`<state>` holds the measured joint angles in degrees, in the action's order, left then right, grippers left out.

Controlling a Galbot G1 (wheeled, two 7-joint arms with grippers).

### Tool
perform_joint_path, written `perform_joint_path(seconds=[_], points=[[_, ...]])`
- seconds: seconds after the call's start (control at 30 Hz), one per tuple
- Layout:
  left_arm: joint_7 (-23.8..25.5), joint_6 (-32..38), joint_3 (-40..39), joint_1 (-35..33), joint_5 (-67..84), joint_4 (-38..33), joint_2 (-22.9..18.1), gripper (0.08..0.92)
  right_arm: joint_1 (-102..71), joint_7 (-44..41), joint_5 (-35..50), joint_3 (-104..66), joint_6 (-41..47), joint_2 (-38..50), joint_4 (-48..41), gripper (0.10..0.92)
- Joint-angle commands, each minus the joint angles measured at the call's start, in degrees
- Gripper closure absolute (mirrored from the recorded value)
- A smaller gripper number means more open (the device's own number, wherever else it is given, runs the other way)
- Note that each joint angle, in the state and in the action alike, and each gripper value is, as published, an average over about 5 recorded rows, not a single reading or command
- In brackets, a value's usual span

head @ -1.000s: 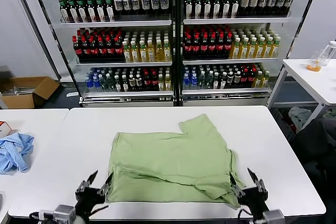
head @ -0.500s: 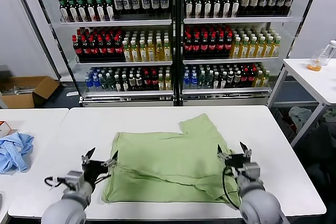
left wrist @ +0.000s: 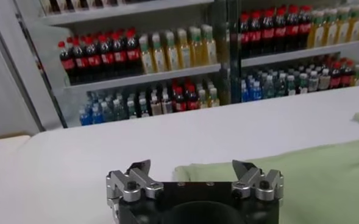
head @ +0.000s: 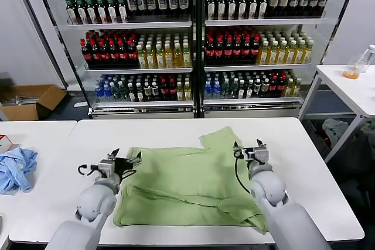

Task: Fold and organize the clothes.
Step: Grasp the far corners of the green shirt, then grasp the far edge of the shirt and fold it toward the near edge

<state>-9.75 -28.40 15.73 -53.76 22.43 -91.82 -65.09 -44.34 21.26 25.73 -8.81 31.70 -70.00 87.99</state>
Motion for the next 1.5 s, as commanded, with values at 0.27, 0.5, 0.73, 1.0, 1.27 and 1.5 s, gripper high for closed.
perform_joint_path(seconds=[0.27, 0.5, 0.73, 1.0, 1.27, 1.5], points=[[0.14, -0.4, -3.99, 6.95, 1.32, 10.52, -0.4, 0.177, 6.62, -1.65, 1.4, 3.0, 1.27, -3.98, -12.42, 0.203], [0.88, -0.86, -3.91, 4.81, 2.78, 9.28, 0.0, 0.277, 5.35, -2.03, 3.23, 3.71, 1.41, -4.03, -11.84, 0.318], [2.08, -1.74, -3.62, 3.56, 5.5, 8.56, 0.41, 0.476, 4.5, -2.86, 3.43, 3.9, 1.39, -3.98, -11.08, 0.517], [3.26, -0.09, -1.71, 1.35, 10.49, 5.04, 1.51, 0.71, 3.36, -4.73, 3.43, 3.62, -0.79, -3.4, -8.37, 0.751], [3.59, 2.74, 1.67, -3.15, 14.72, -4.59, 3.26, 0.898, 0.34, -5.01, 3.48, 1.62, -5.66, -1.16, 0.58, 0.913], [3.72, 2.91, 3.9, -7.98, 16.18, -12.27, 4.45, 0.912, -3.45, -5.01, 4.62, -0.52, -6.23, 1.26, 9.58, 0.916]])
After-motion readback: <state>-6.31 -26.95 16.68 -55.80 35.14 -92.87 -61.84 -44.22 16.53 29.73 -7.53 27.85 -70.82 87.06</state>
